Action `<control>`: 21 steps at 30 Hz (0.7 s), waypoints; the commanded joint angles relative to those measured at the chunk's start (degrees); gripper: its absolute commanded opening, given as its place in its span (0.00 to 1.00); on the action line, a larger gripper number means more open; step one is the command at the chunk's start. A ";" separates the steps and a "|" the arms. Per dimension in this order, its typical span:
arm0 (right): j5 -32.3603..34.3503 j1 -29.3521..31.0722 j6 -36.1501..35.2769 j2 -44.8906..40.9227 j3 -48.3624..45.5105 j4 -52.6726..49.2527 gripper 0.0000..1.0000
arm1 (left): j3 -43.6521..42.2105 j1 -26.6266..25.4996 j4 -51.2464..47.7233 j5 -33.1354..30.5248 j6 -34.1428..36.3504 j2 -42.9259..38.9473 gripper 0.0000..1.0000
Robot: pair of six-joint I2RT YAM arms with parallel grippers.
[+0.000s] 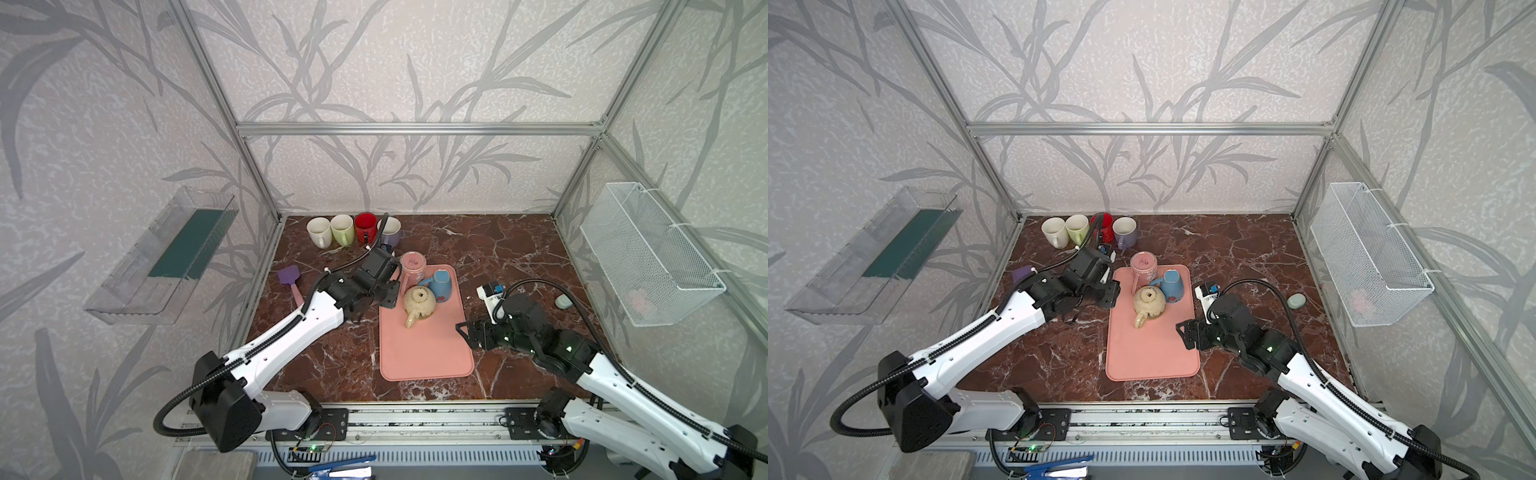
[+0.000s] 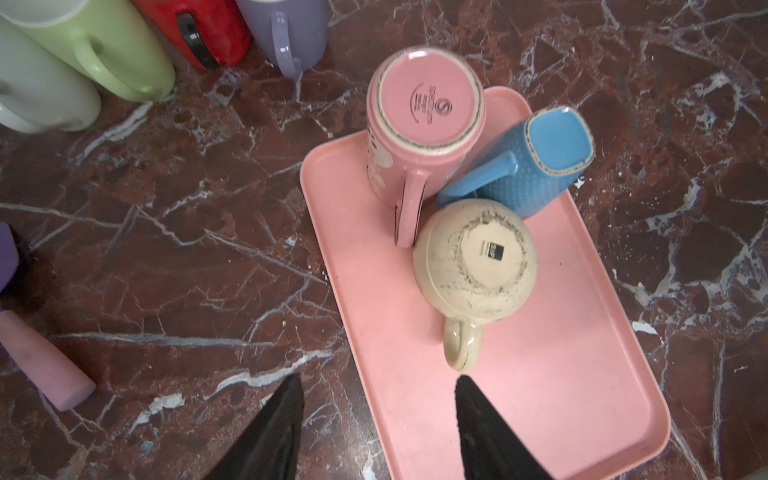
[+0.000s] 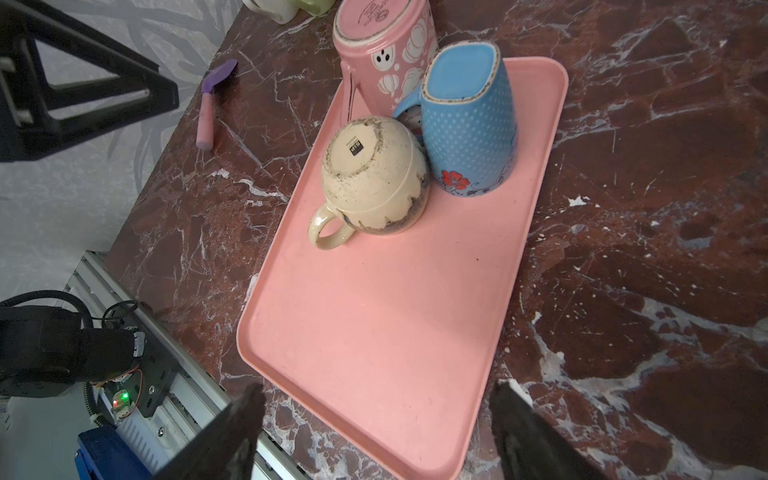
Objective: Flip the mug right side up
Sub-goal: 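Swing the left gripper over the cream mug on the tray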
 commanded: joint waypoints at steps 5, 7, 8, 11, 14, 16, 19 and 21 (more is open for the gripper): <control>3.22 2.21 1.36 -1.23 2.07 -5.53 0.84 | -4.20 -5.75 4.24 -0.72 -2.47 -0.42 0.57; 3.50 2.41 1.74 -1.94 1.77 -6.38 0.84 | -4.58 -7.32 4.88 -1.88 -2.64 0.68 0.57; 3.66 2.50 1.93 -2.34 1.55 -6.93 0.84 | -4.76 -8.05 5.17 -2.57 -2.72 1.56 0.57; 4.18 2.50 2.45 -3.64 1.03 -8.20 0.84 | -4.78 -9.21 5.40 -3.96 -3.06 4.45 0.56; 4.80 2.51 2.64 -4.78 0.83 -9.40 0.84 | -3.97 -9.50 5.57 -3.13 -3.35 7.65 0.55; 5.02 2.52 2.73 -5.26 0.74 -10.06 0.84 | -3.58 -9.64 5.76 -2.70 -3.53 9.57 0.53; 5.30 2.52 2.75 -5.85 0.83 -11.04 0.84 | -3.46 -9.67 7.03 -1.92 -3.87 11.99 0.53; 5.59 2.50 2.77 -6.00 0.63 -11.48 0.84 | -3.55 -9.69 7.77 -1.71 -4.05 13.11 0.52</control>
